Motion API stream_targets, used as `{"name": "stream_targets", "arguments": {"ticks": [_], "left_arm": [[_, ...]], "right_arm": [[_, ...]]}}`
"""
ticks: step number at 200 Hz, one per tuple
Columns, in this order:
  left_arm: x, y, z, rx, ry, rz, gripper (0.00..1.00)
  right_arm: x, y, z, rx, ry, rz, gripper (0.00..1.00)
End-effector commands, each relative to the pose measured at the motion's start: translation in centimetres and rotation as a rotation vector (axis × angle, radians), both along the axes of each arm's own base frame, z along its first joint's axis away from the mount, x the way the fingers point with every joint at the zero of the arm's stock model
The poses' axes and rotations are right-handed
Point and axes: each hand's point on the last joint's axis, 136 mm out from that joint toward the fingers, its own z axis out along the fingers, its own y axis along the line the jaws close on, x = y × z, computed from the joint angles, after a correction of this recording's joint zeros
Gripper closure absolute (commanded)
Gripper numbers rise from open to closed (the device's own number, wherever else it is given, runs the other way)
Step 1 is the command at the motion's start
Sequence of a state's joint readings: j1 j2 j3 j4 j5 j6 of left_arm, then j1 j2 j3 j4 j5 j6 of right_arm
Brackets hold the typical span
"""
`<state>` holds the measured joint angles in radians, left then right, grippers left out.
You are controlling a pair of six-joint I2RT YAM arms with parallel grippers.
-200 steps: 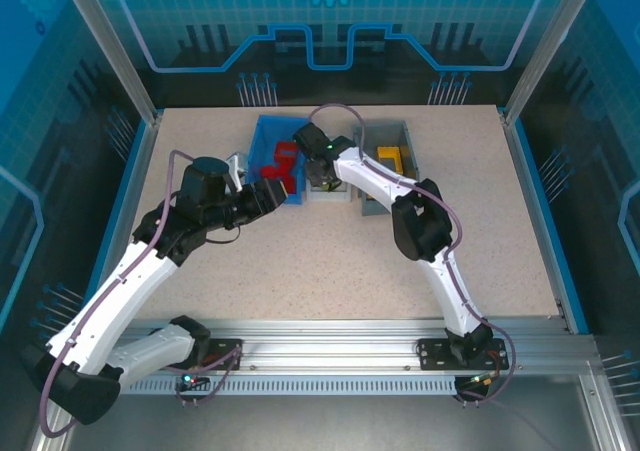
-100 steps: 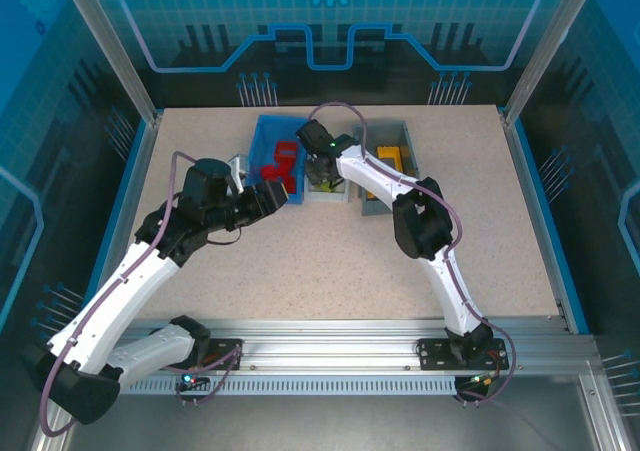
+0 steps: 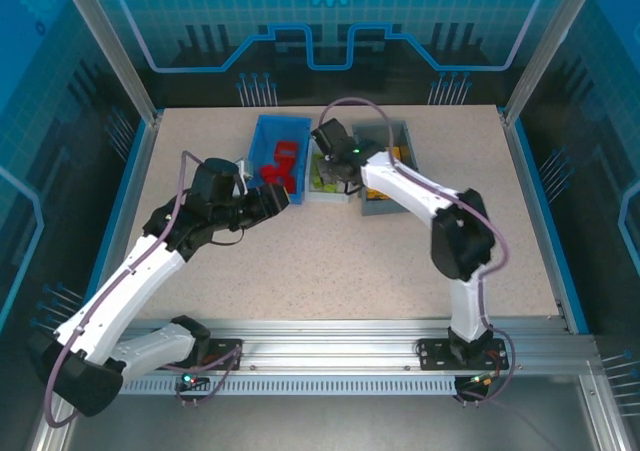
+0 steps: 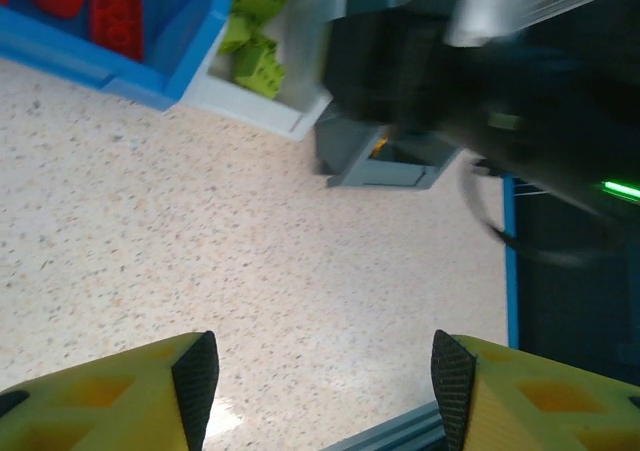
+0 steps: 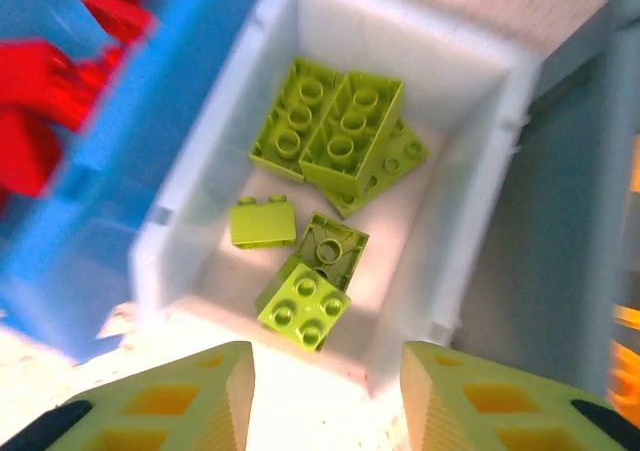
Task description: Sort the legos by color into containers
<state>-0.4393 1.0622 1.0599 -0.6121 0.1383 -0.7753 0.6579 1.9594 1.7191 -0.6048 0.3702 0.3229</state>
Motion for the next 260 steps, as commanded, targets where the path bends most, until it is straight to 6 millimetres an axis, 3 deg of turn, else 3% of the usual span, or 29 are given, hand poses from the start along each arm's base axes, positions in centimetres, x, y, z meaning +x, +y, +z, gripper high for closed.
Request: {"name": "stream_targets", "arguments": {"ticks": [1, 10, 16, 18, 32, 35, 39, 74, 83, 99, 113, 140, 166, 199, 216, 230, 247, 260], "left_arm": [[0.3, 1.9, -0.5, 0.066, 0.032, 0.042, 0.35], [0.4, 3.0, -1.0, 0.073, 0.052, 0.076, 0.30], [0.5, 3.8, -1.3, 0.077, 0.063, 0.098, 0.06], [0.6, 4.1, -1.4, 0.078, 0.068, 0.107, 0.02], [0.8, 6.3, -1.8, 0.090, 0.076, 0.164, 0.01], [0.8, 6.7, -2.0, 0.096, 0.077, 0.174, 0.01], [0.8, 7.3, -2.1, 0.103, 0.074, 0.188, 0.01], [0.5, 12.6, -3.9, 0.295, 0.037, 0.315, 0.01], [0.1, 14.5, -4.8, 0.382, 0.052, 0.392, 0.01], [-1.0, 18.8, -6.6, 0.532, 0.091, 0.597, 0.01], [-1.4, 20.5, -7.9, 0.619, 0.061, 0.652, 0.01], [1.1, 20.4, -9.2, 0.706, -0.152, 0.550, 0.01], [4.0, 20.0, -9.0, 0.802, -0.362, 0.473, 0.01], [8.0, 18.8, -12.4, 0.855, -0.373, 0.342, 0.01], [9.9, 18.4, -13.7, 0.847, -0.398, 0.330, 0.01], [11.4, 18.2, -13.7, 0.846, -0.426, 0.318, 0.01], [12.9, 18.2, -13.2, 0.856, -0.496, 0.330, 0.01], [13.1, 18.7, -14.5, 0.819, -0.474, 0.331, 0.01]], "right_arm": [[-1.3, -1.0, 6.6, 0.088, -0.166, -0.005, 0.47], [-2.3, -2.4, 7.7, 0.108, -0.194, -0.021, 0.41], [-3.0, -3.5, 8.4, 0.127, -0.210, -0.038, 0.37], [-3.3, -3.9, 8.6, 0.132, -0.216, -0.045, 0.36], [-5.1, -7.1, 8.7, 0.154, -0.235, -0.099, 0.25], [-5.6, -7.8, 8.7, 0.159, -0.241, -0.110, 0.06], [-6.0, -8.8, 8.6, 0.166, -0.247, -0.123, 0.00], [-11.5, -17.1, 9.2, 0.122, -0.403, -0.242, 0.00], [-12.9, -20.0, 9.9, 0.102, -0.449, -0.356, 0.00], [-15.0, -25.0, 8.7, 0.038, -0.470, -0.532, 0.00], [-16.0, -27.7, 7.2, 0.032, -0.468, -0.604, 0.00], [-15.3, -28.9, 4.0, 0.080, -0.512, -0.524, 0.00], [-14.2, -29.6, 1.7, 0.010, -0.606, -0.483, 0.00], [-11.5, -29.6, -3.0, 0.015, -0.469, -0.430, 0.00], [-9.7, -29.3, -3.9, 0.024, -0.484, -0.405, 0.00], [-8.3, -29.0, -4.7, 0.029, -0.475, -0.379, 0.00], [-6.9, -29.2, -4.2, 0.063, -0.516, -0.385, 0.00], [-6.1, -29.1, -3.8, 0.096, -0.580, -0.377, 0.00]]}}
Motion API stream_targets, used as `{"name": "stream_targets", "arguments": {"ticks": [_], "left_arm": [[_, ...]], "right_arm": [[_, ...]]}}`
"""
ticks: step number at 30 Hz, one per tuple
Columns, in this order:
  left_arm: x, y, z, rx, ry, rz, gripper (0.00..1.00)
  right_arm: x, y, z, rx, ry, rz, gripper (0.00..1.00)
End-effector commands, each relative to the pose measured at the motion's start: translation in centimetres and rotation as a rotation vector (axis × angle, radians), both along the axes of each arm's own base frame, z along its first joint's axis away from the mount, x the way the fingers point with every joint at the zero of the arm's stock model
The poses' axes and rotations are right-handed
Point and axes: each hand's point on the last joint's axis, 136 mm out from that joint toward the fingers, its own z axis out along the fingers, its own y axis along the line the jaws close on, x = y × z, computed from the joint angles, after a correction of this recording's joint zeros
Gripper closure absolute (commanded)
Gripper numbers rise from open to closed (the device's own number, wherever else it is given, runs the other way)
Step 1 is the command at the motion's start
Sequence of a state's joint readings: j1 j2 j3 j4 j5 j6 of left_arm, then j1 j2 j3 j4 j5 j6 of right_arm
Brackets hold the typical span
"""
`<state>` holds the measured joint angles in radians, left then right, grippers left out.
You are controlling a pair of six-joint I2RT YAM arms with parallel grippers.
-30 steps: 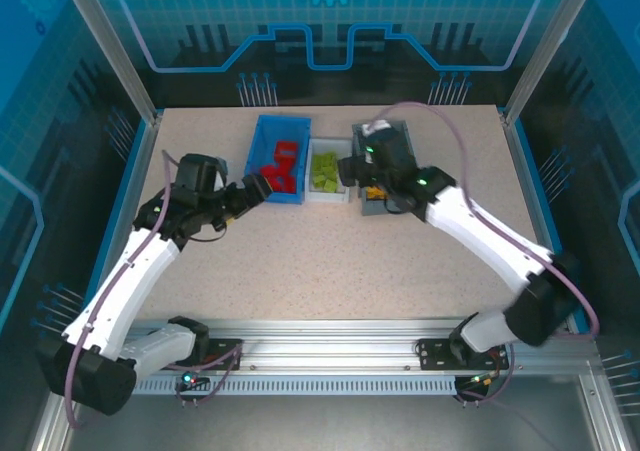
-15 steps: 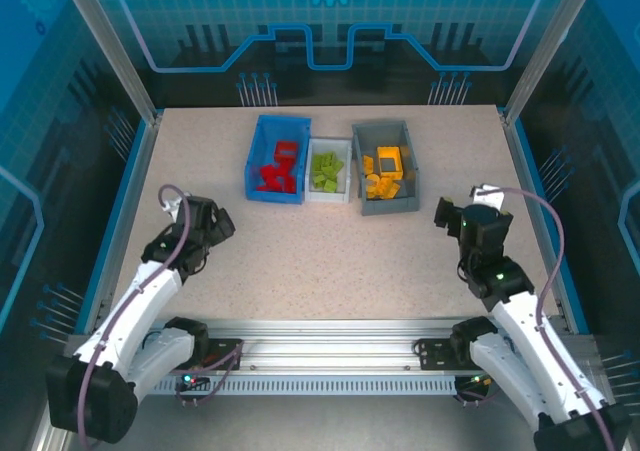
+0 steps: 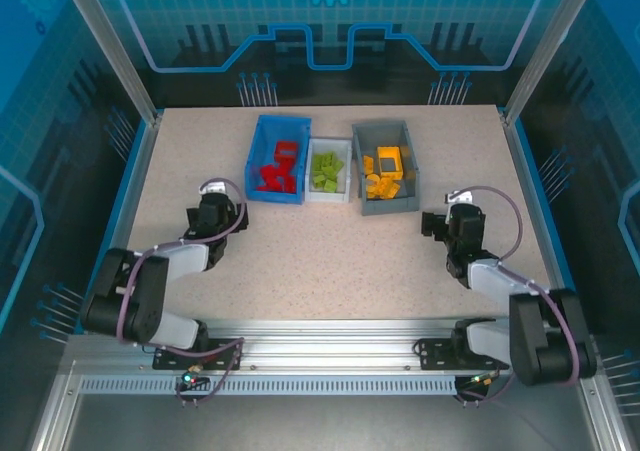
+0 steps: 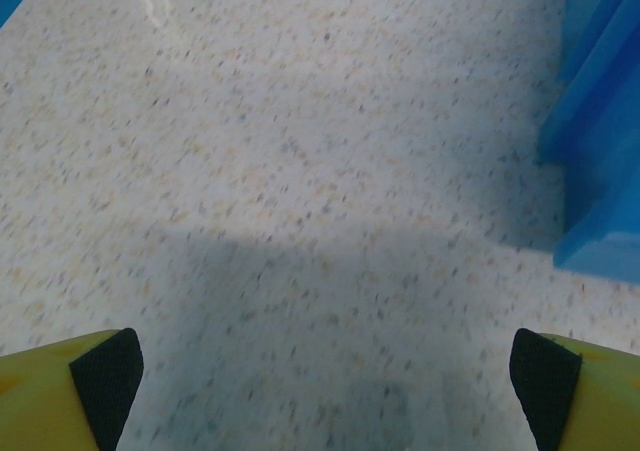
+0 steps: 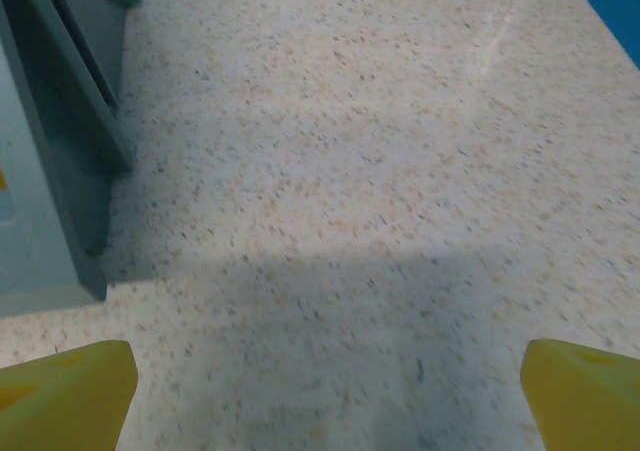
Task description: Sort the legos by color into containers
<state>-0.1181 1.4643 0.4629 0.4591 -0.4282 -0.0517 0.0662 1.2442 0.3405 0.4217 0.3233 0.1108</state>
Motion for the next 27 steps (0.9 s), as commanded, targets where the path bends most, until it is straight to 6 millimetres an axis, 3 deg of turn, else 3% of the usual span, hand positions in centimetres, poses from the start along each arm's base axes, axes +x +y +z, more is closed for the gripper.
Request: {"name": "stream_targets", "arguments": {"ticks": [1, 8, 13, 27], "left_arm": [[3.5, 0.2, 3.8, -0.018, -0.204, -0.037, 0.01], [0.6, -0.3, 4.1, -0.044, -0.395, -0.085, 0.01], [2.6, 0.0, 3.3, -0.081, -0.288, -0.085, 0.01], [2.3, 0.7, 3.2, -0.087, -0.296, -0.057, 0.01]], "right_arm": [[3.6, 0.3, 4.7, 0.040, -0.251, 0.042, 0.00], [4.2, 2.1, 2.0, 0.034, -0.230, 0.139, 0.00], [5.4, 2.4, 1.7, 0.004, -0.175, 0.131, 0.00], [5.5, 2.5, 1.8, -0.028, -0.178, 0.115, 0.00]]}}
